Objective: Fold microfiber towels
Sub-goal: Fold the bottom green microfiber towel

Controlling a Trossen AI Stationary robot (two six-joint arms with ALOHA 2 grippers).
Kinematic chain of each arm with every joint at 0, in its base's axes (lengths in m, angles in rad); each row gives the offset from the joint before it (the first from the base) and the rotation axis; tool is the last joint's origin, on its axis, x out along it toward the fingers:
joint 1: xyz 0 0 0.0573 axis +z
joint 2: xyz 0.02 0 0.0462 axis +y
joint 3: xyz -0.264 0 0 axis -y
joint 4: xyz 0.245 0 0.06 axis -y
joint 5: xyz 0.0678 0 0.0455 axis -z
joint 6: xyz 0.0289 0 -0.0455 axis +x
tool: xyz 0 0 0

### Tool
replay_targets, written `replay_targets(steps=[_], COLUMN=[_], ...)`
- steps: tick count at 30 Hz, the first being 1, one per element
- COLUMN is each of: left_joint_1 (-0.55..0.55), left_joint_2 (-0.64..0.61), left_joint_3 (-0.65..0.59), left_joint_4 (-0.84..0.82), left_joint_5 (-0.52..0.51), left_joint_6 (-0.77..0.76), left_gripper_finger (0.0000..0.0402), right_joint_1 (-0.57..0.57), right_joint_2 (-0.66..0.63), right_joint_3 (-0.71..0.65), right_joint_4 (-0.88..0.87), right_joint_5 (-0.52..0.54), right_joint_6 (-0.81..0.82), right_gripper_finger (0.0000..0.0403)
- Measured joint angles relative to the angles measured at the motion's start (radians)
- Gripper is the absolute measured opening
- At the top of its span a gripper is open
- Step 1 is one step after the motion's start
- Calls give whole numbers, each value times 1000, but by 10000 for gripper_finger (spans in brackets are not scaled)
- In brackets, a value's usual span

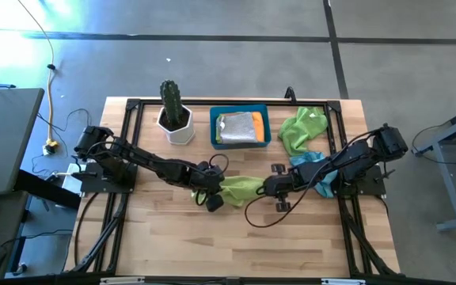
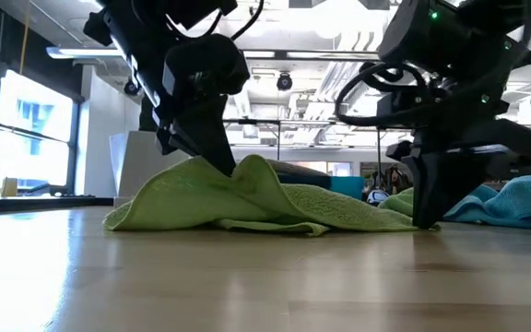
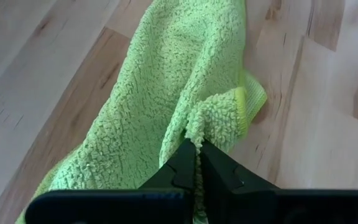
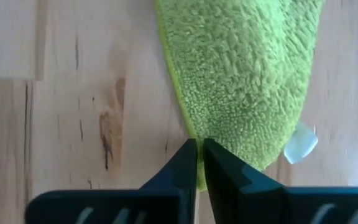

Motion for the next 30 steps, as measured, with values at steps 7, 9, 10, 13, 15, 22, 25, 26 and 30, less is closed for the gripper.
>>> replay_targets(steps=[7, 9, 10, 13, 15, 22, 25, 26, 30], left_joint_1=[0, 0, 0, -1, -1, 0, -17, -26, -81], left_joint_2=[-12, -17, -18, -18, -18, -18, -27, -32, -56], left_joint_3=[0, 0, 0, 0, 0, 0, 0, 0, -2], left_joint_4=[22, 20, 18, -16, -54, -168, -159, -145, -34], left_joint_5=[81, 106, 116, 119, 77, -239, -284, -286, -200], left_joint_6=[12, 12, 12, 12, 12, -4, 20, 36, 142], left_gripper_finger=[47, 67, 78, 110, 128, 150, 147, 145, 138], right_joint_1=[1, 1, 2, 5, 5, 5, 5, 5, 5], right_joint_2=[0, 0, 0, 0, 0, 0, 1, 1, 1], right_joint_3=[0, 0, 0, 0, 0, 0, 0, 0, 0], right_joint_4=[0, 2, 3, 6, 9, 6, 4, 1, -6], right_joint_5=[-4, -4, -5, -37, -46, -46, -46, -46, -46], right_joint_6=[64, 38, 24, -9, -14, -14, -14, -14, -17], right_gripper_finger=[17, 17, 17, 20, 33, 110, 128, 131, 133])
